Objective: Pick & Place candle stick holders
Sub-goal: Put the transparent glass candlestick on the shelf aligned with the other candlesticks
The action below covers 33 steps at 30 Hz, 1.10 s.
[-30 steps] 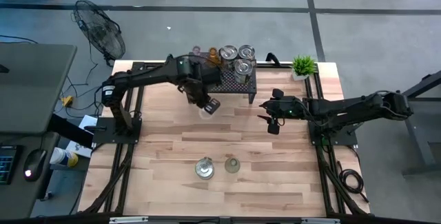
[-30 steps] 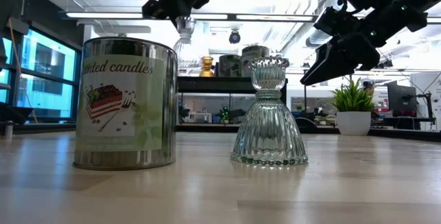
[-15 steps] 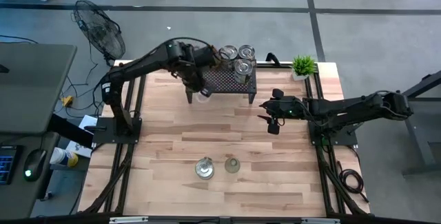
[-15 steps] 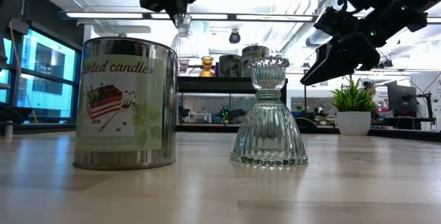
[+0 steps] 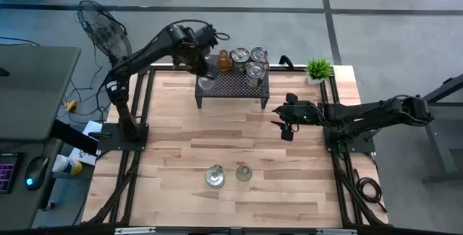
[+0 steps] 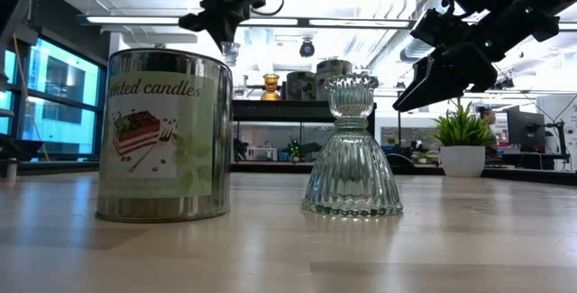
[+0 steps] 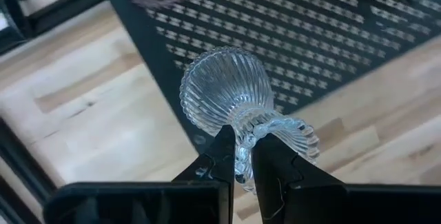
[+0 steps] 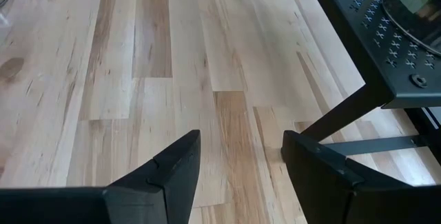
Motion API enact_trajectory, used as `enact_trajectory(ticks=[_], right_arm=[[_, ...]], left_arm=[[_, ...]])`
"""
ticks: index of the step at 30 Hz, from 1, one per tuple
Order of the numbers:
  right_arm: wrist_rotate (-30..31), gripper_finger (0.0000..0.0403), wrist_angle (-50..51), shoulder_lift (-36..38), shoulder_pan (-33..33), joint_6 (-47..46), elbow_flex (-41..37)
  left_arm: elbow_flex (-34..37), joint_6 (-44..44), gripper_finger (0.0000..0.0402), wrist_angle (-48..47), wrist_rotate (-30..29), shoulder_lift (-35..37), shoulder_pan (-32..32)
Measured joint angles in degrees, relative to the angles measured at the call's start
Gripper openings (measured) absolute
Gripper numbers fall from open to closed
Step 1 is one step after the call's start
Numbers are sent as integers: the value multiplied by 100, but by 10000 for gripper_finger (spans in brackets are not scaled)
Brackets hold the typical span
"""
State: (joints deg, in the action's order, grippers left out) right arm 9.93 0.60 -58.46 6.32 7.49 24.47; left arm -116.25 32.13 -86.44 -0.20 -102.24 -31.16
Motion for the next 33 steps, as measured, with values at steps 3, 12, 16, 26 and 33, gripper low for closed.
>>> enact_trajectory(ticks=[3, 12, 16, 26, 33], right_arm=[[0, 199, -2, 0, 0, 0, 0], [0, 199, 0, 0, 1, 22, 0], [0, 199, 0, 0, 0, 24, -1], [2, 199, 0, 0, -1, 45, -2], [0, 199, -1, 0, 0, 46, -1]], left_arm=[[0, -98, 23, -2, 107, 2, -262], [2, -227, 23, 292, 701, 3, -721], [2, -194, 23, 267, 729, -113, -739], [4, -238, 23, 247, 689, -294, -789], [4, -235, 23, 292, 707, -294, -883]])
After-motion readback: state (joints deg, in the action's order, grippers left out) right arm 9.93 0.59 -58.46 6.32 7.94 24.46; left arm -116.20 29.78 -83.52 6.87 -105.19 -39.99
